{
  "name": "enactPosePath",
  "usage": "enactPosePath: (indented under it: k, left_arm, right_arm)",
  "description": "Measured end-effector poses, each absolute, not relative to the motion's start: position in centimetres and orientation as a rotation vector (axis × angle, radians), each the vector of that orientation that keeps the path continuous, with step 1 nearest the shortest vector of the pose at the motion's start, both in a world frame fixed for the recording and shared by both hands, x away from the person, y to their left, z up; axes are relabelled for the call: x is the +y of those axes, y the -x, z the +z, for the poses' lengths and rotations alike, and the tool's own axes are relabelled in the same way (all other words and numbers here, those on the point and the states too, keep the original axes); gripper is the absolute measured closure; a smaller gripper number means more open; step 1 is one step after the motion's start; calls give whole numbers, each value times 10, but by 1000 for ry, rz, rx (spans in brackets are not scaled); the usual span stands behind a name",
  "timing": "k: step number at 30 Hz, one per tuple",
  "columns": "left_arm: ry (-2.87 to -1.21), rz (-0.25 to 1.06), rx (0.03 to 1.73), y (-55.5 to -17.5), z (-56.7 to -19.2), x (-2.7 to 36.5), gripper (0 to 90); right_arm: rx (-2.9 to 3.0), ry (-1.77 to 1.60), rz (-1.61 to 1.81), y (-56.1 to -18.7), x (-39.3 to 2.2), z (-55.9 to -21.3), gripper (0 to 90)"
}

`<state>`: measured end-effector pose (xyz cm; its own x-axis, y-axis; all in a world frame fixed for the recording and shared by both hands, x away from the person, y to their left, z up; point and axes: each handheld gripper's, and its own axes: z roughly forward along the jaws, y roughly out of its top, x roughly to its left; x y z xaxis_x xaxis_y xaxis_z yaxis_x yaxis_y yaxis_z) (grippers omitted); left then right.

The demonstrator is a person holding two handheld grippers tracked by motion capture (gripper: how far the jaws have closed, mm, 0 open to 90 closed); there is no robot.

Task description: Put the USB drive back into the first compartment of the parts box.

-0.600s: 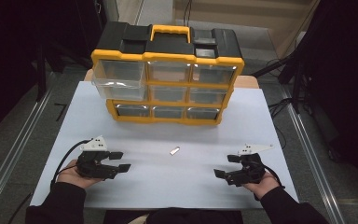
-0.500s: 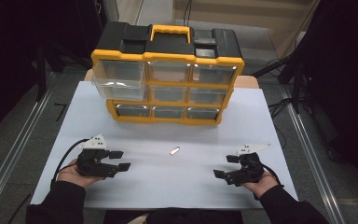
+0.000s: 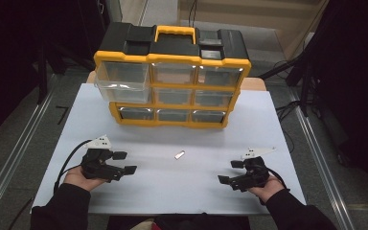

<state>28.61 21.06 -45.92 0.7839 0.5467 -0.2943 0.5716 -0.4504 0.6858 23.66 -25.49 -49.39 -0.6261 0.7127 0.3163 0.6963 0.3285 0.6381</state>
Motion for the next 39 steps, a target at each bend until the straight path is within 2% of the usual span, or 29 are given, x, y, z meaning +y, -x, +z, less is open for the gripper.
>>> enactPosePath:
  k: [9, 19, 29, 39]
  left_arm:
    - [-2177, -86, 863, -288, -460, 211, 219]
    - [-2176, -48, 839, -287, -460, 212, 217]
    - [-2121, -73, 852, -289, -458, 214, 217]
    - [-2143, -51, 844, -288, -456, 209, 217]
  right_arm:
    - [2529, -1355, 1237, -234, -253, -490, 117]
    - [2525, -1350, 1253, -236, -251, -489, 116]
    - [2529, -1400, 1221, -239, -252, -495, 120]
    - [2501, -1412, 1230, -237, -260, -494, 121]
